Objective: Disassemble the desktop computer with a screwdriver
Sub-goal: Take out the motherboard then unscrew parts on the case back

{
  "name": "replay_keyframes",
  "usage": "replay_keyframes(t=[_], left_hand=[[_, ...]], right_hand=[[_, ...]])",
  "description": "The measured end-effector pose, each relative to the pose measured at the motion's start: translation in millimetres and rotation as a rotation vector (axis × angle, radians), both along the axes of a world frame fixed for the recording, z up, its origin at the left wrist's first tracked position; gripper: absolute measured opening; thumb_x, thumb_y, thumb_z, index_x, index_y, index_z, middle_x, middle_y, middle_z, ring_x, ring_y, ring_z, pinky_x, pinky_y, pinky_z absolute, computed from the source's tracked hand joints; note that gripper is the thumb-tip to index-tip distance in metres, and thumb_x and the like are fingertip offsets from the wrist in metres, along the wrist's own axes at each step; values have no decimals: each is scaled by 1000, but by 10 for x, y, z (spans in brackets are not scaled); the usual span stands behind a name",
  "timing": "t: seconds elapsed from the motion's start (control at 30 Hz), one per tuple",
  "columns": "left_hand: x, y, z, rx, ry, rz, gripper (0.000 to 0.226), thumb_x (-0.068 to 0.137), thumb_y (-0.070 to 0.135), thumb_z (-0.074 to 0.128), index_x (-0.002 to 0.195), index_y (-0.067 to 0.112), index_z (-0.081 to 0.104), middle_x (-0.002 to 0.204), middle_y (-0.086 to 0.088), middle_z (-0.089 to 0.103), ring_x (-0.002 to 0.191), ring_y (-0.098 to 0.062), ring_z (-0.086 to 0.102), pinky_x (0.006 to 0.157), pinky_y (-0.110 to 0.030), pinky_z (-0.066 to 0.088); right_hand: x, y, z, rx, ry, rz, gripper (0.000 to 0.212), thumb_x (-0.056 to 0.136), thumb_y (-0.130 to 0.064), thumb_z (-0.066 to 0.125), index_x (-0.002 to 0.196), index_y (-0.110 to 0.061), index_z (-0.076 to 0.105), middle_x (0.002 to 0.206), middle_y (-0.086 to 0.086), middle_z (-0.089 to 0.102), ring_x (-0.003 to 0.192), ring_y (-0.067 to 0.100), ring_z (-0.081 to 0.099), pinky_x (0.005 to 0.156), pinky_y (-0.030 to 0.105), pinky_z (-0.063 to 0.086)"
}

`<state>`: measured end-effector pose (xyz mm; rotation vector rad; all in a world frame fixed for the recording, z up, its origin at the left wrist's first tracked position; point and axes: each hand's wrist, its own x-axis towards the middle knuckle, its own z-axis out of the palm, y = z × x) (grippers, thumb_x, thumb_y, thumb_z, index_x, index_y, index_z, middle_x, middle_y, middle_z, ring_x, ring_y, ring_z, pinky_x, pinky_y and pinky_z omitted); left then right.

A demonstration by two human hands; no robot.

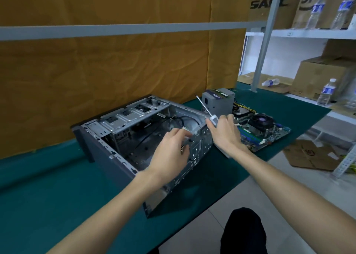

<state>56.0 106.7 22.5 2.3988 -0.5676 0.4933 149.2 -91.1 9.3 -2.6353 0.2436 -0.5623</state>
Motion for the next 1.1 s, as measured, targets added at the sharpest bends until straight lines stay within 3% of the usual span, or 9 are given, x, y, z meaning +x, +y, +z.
replay_keyframes(t=[0.07, 0.17, 0.27, 0.33, 0.53, 0.63, 0.93, 1.0, 1.1], left_hand=[[-273, -42, -107, -202, -31, -79, 24, 92, 4, 57, 106, 19, 68, 103, 10, 67, 97, -7, 62, 86, -22, 50], [-604, -91, -420, -306, 84, -82, 27, 88, 0, 53, 90, 24, 65, 86, 13, 67, 82, -8, 62, 72, -17, 47], [-720, -36, -843, -390, 212, 98, 26, 88, 2, 54, 88, 28, 54, 84, 10, 60, 76, -9, 56, 67, -13, 41], [-723, 30, -1045, -433, 239, 269, 22, 90, 9, 60, 92, 26, 46, 91, 3, 56, 84, -17, 57, 70, -16, 39], [-600, 15, -1168, -433, 236, 316, 54, 99, 19, 60, 143, 7, 32, 143, -10, 43, 134, -22, 42, 110, -27, 32], [-534, 57, -1255, -448, 305, 234, 49, 105, 18, 50, 148, 15, 27, 154, -7, 38, 142, -22, 38, 115, -31, 30], [-237, 254, -1382, -424, 187, 231, 54, 103, 9, 48, 134, 49, 29, 115, 34, 43, 97, 36, 37, 92, -11, 30], [-117, 321, -1381, -432, 173, 239, 53, 103, 9, 48, 135, 48, 30, 111, 37, 44, 98, 39, 36, 89, -10, 31], [39, 377, -1345, -422, 185, 223, 52, 103, 8, 48, 136, 45, 32, 111, 29, 50, 100, 27, 46, 94, -24, 38]], right_hand=[[-225, -26, -121, -11, -42, 22, 60, 101, -59, 42, 107, -3, 59, 113, 13, 52, 79, 31, 50, 62, 37, 35], [-528, -55, -263, 108, -53, 128, 53, 99, -62, 45, 90, -11, 57, 89, 5, 61, 77, 30, 58, 61, 38, 39], [-832, -44, -395, 312, 18, 303, 50, 96, -61, 53, 71, -18, 50, 63, -7, 56, 61, 16, 54, 55, 33, 38], [-1037, -10, -527, 372, 51, 374, 50, 94, -59, 59, 66, -21, 45, 53, -14, 52, 49, 4, 45, 47, 20, 32], [-1496, 4, -990, 314, 136, 501, 57, 83, -75, 53, 64, -23, 37, 51, -16, 42, 47, 5, 35, 48, 23, 29], [-1618, -82, -1180, 323, 149, 501, 59, 84, -78, 49, 65, -24, 33, 54, -15, 36, 50, 4, 31, 53, 27, 27], [-1538, 88, -1155, 271, 255, 493, 53, 90, -67, 53, 65, -24, 35, 48, -16, 35, 46, 6, 31, 48, 23, 23], [-1434, 212, -1083, 255, 287, 503, 52, 92, -62, 56, 63, -23, 36, 48, -15, 34, 45, 6, 30, 48, 25, 24], [-1265, 352, -1020, 244, 311, 514, 51, 92, -60, 56, 63, -23, 36, 53, -12, 36, 47, 9, 30, 49, 28, 26]])
